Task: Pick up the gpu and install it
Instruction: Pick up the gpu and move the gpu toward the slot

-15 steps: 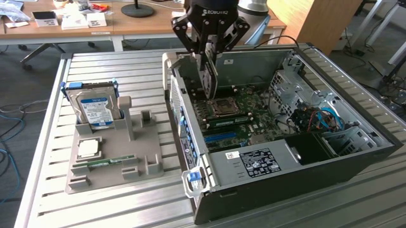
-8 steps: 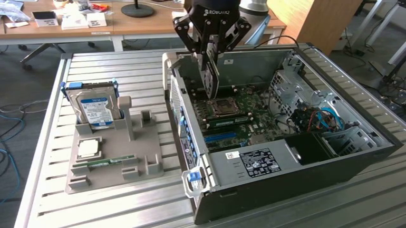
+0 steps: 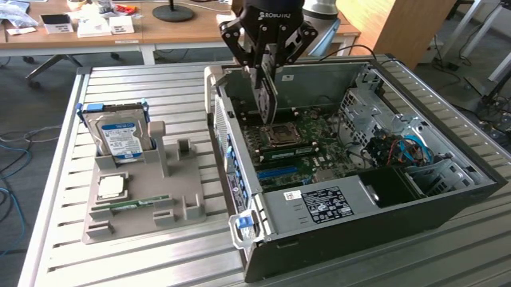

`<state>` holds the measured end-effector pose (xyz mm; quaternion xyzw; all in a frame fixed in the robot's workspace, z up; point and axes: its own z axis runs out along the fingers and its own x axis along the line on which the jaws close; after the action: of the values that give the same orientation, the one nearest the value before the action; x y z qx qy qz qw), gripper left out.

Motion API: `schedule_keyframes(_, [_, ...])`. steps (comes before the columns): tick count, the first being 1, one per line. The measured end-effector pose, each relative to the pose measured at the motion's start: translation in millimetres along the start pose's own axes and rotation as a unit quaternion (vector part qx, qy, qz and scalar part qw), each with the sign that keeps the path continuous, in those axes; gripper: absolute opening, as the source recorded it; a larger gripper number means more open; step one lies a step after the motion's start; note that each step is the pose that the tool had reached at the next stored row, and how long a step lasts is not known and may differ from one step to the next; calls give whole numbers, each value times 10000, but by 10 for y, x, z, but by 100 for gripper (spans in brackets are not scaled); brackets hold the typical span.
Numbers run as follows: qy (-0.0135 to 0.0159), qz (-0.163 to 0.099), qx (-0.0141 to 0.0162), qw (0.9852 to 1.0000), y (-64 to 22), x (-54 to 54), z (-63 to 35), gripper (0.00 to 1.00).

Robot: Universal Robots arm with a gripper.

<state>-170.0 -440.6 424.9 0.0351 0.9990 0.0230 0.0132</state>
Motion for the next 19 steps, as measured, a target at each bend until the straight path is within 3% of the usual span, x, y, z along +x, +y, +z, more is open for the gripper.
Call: schedule_keyframes(19, [0,0,0,10000,3,-38,1,27])
